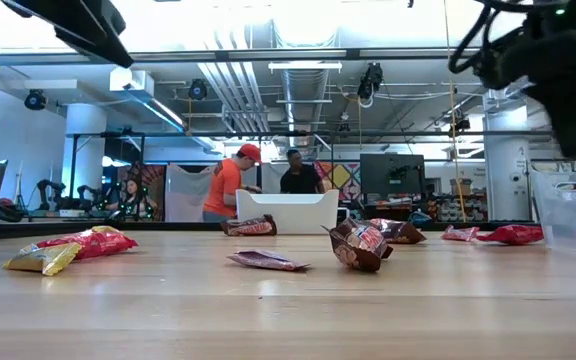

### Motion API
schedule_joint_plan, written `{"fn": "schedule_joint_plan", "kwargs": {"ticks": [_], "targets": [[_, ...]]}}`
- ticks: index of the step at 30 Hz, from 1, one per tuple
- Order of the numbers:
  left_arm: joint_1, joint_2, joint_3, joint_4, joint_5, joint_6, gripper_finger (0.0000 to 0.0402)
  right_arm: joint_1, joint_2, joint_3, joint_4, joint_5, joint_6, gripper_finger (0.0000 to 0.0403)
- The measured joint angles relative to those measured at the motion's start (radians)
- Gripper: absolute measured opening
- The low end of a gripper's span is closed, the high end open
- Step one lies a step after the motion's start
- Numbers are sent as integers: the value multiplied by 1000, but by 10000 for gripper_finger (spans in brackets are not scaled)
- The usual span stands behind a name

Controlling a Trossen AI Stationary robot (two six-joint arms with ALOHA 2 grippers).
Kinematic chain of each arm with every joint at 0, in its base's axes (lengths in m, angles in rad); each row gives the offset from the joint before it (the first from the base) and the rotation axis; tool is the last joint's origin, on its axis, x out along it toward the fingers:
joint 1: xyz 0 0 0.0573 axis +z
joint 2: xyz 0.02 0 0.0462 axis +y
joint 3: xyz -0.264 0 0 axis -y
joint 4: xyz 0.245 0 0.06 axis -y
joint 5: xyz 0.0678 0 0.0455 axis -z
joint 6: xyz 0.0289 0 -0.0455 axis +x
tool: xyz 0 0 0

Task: Sort candy by brand, put in halloween buckets
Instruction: Put the yellow candy into the white bin

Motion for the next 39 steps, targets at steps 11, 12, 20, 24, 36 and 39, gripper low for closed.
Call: {"fn": "schedule_joint_plan", "kwargs": {"ticks": [11, 12, 20, 24, 36, 39], "targets": [[0, 62, 0, 116, 86, -100, 190, -1, 0, 0, 396, 218, -306, 179], [0, 81, 0, 128, 116, -70, 190, 0, 0, 0, 442, 218, -355, 180], [-3, 265, -2, 103, 272, 32, 190, -3, 0, 0, 639, 209, -612, 183], [-6, 356, 6, 107, 330, 39, 190, -5, 0, 0, 636, 208, -646, 183], [-4, 522, 71, 128, 347, 84, 190, -23, 0, 0, 636, 207, -728, 183], [1, 544, 71, 128, 313, 87, 190, -32, 0, 0, 636, 206, -728, 183]]}}
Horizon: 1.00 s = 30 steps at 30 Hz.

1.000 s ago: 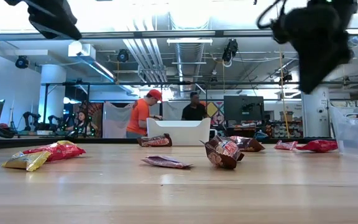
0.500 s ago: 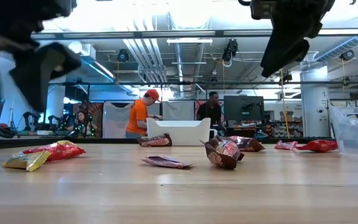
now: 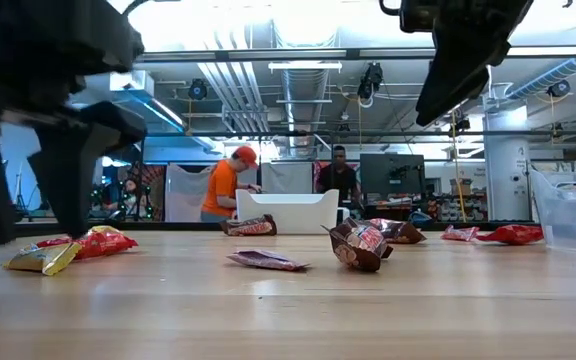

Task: Sort candy by brand, put in halloween buckets
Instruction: Put the yellow candy into the white bin

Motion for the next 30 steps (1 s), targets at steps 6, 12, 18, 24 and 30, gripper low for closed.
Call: {"fn": "schedule_joint_plan", "kwargs": {"ticks": [6, 12, 18, 24, 30], "targets": [[19, 29, -9, -2, -17, 2, 184, 0, 0, 0, 0, -3, -1, 183], [18, 73, -7, 5, -22, 7, 131, 0, 0, 0, 0, -3, 0, 183], [17, 59, -8, 10, -13, 65, 42, 0, 0, 0, 0, -1, 2, 183], [20, -18, -5, -14, -73, 137, 14, 0, 0, 0, 1, 1, 3, 183], [74, -151, -6, -52, -108, 253, 4, 0, 0, 0, 6, 2, 13, 183]]}}
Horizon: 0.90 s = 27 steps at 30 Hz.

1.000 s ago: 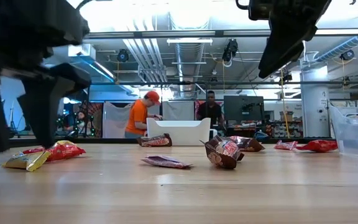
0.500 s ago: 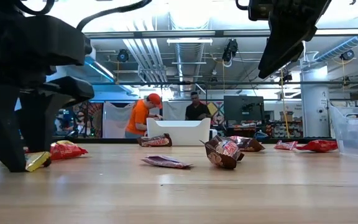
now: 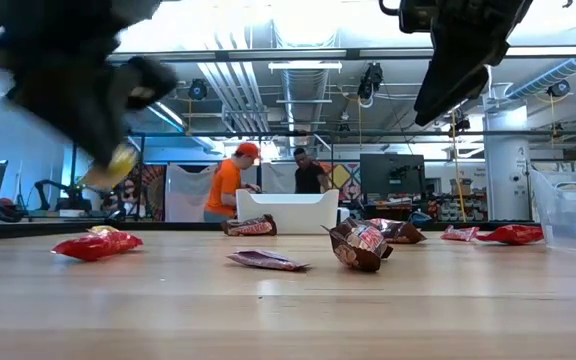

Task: Sort candy by brand, put in halloween buckets
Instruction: Put the yellow candy into the white bin

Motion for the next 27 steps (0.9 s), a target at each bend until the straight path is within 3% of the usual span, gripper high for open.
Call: {"fn": "schedule_joint_plan", "kwargs": {"ticks": [7, 14, 19, 24, 27], "targets": [[154, -197, 0, 12, 5, 116, 1, 0, 0, 0, 40, 5, -1, 183], [453, -318, 0, 138, 77, 337, 0, 0, 1, 0, 43, 76, -1, 183], [694, -284, 0, 366, 104, 478, 0, 0, 1, 0, 47, 127, 4, 183], [927, -157, 11, 525, 289, 512, 0, 0, 1, 0, 50, 178, 17, 183], [1020, -70, 28, 561, 329, 510, 0, 0, 1, 0, 53, 183, 32, 183]]}}
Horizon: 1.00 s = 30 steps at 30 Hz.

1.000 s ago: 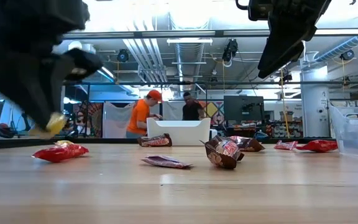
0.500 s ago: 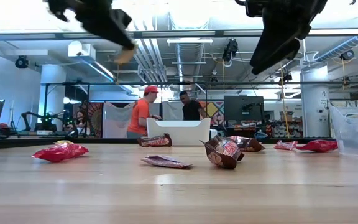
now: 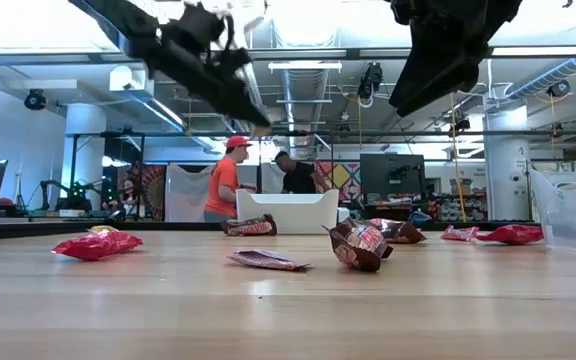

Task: Sort candy by brand, put in halloween buckets
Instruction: Put the yellow candy into the white bin, then put the brown chocolate bar into the black bin

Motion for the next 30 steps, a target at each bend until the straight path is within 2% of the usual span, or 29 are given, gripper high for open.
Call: {"fn": "schedule_joint_plan", "kwargs": {"ticks": [5, 11, 14, 24, 30], "targets": [[64, 133, 50, 2, 1, -1, 0, 0, 0, 0, 2, 0, 4, 183], [84, 244, 128, -11, 2, -8, 1, 0, 0, 0, 16, 3, -1, 183], [85, 277, 172, -64, 2, -21, 16, 0, 0, 0, 17, 6, 0, 183], [86, 277, 278, -263, 2, -28, 118, 0, 0, 0, 17, 9, -1, 183], [69, 236, 279, -415, 3, -29, 142, 0, 0, 0, 17, 10, -1, 183]]}}
